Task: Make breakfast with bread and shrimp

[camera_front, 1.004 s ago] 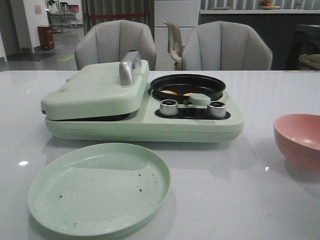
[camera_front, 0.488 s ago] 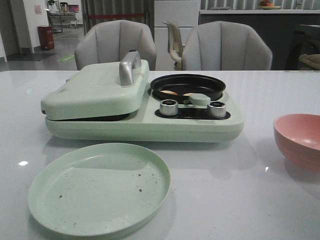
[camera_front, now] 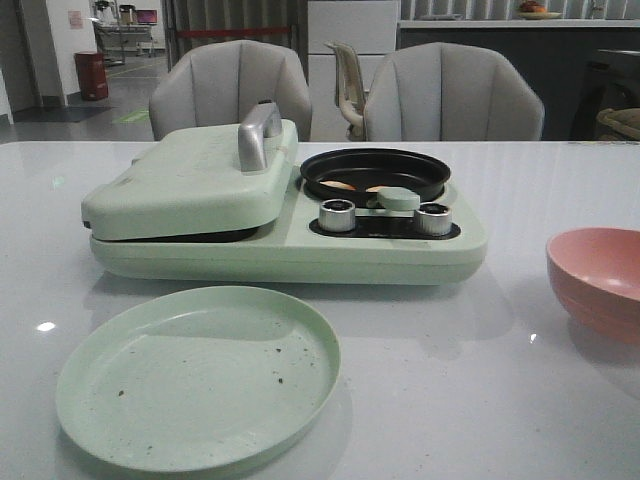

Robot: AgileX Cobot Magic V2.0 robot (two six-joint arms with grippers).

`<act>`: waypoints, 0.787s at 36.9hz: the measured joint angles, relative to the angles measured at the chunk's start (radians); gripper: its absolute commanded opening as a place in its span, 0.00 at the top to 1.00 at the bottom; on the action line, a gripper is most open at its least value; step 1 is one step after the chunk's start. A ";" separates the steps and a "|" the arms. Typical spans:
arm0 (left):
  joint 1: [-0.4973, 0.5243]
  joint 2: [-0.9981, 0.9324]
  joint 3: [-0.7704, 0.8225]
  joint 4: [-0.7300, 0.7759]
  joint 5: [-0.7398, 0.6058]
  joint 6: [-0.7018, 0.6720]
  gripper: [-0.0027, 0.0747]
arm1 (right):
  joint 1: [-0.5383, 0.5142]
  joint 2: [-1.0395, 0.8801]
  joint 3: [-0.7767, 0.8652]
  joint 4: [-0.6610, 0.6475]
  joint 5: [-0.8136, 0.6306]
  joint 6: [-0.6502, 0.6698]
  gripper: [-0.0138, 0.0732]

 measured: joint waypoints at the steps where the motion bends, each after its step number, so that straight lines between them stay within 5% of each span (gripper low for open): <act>1: -0.002 0.000 0.000 0.000 0.000 0.000 0.84 | 0.000 0.000 0.000 0.000 0.000 0.000 0.79; 29: -0.015 0.000 0.000 0.000 0.000 0.002 0.84 | 0.000 0.000 0.000 0.000 0.000 0.000 0.79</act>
